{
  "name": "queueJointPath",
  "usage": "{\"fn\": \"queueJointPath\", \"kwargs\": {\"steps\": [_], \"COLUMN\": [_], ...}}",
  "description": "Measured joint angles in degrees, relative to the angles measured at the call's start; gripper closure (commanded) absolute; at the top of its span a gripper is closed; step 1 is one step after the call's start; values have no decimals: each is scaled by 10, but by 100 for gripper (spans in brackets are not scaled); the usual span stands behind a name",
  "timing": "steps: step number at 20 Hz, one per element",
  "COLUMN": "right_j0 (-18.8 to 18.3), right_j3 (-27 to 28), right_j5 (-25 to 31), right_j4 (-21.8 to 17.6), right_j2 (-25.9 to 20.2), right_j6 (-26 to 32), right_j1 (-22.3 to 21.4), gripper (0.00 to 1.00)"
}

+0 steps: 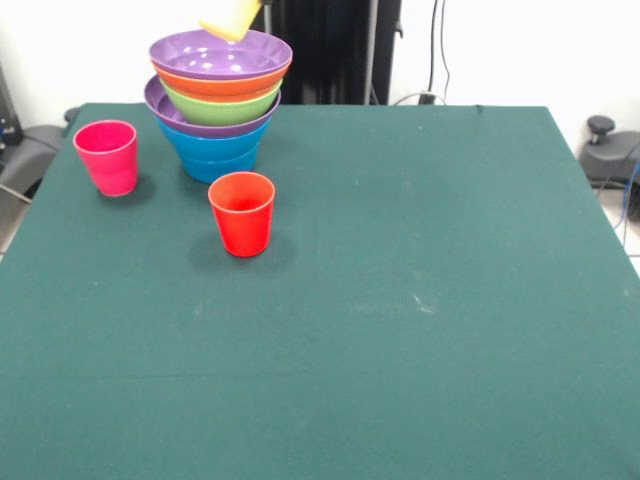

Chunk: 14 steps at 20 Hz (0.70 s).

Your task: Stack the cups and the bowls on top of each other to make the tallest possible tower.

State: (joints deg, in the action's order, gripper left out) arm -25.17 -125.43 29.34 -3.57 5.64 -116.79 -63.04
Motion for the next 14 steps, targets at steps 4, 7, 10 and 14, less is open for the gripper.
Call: {"fn": "queueJointPath", "kwargs": {"steps": [4, 7, 10, 14], "right_j0": [-11, -23, -33, -47], "right_j3": [-11, -19, -25, -36], "right_j5": [0, 0, -4, -20], "right_j4": [-7, -13, -19, -32], "right_j2": [-9, -15, -20, -26], "right_j6": [0, 0, 0, 0], "right_j1": [0, 0, 0, 0], "gripper": [100, 100, 100, 100]}}
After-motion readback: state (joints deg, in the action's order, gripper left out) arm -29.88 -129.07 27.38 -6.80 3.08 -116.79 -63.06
